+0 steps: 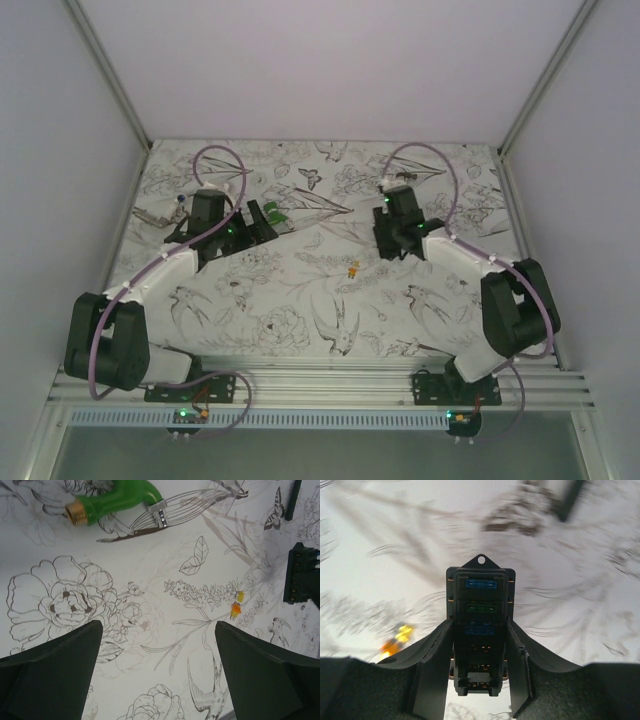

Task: Snap on the fuse box
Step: Pick up the fuse box base from the center of the board, then place the fuse box base at the center of the board.

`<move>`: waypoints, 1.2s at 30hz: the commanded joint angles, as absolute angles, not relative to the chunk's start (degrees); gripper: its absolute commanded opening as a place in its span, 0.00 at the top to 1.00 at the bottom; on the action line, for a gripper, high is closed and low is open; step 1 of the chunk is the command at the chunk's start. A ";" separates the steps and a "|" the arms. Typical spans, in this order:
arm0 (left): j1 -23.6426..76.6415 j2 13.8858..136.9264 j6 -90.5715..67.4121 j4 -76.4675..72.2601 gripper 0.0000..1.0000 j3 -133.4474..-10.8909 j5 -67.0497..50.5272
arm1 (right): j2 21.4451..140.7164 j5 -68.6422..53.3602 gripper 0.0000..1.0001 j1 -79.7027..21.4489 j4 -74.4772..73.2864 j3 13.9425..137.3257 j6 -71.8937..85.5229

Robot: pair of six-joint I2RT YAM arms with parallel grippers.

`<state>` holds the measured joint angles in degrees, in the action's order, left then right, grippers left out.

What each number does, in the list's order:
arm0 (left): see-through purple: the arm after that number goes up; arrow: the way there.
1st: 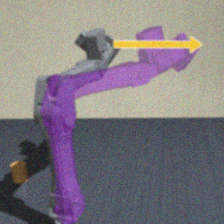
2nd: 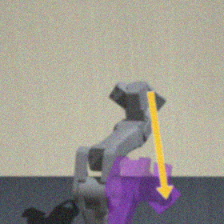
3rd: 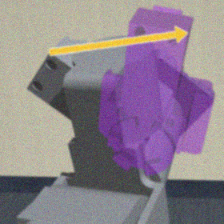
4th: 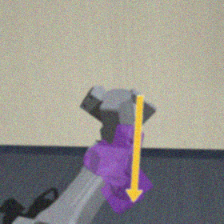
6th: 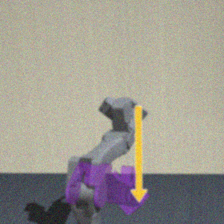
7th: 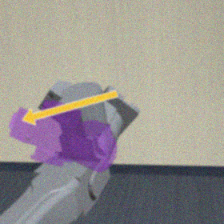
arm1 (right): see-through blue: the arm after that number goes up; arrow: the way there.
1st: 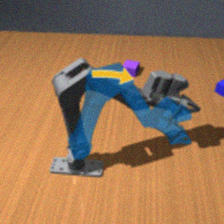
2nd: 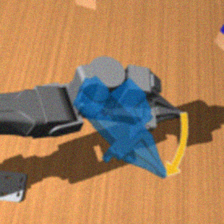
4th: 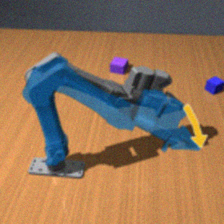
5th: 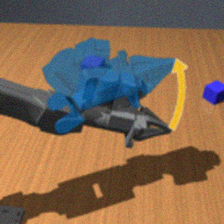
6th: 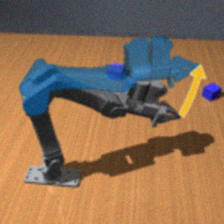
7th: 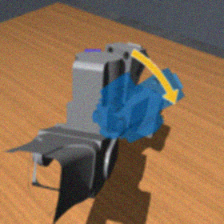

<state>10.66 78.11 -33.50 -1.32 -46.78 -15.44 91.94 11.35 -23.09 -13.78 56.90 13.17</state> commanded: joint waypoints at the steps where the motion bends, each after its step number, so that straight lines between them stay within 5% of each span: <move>1: 10.97 76.44 -36.05 4.18 0.00 -46.92 -16.84 | 90.20 3.06 0.76 -31.68 -14.16 58.18 4.94; 17: 10.44 65.52 -35.10 14.13 0.00 -41.44 -10.73 | 99.20 -10.72 0.75 -52.48 -9.09 59.47 -9.68; 36: 14.37 75.22 -33.38 13.12 0.00 -45.11 -17.22 | 90.27 -1.17 0.26 -54.67 -11.84 52.90 -6.90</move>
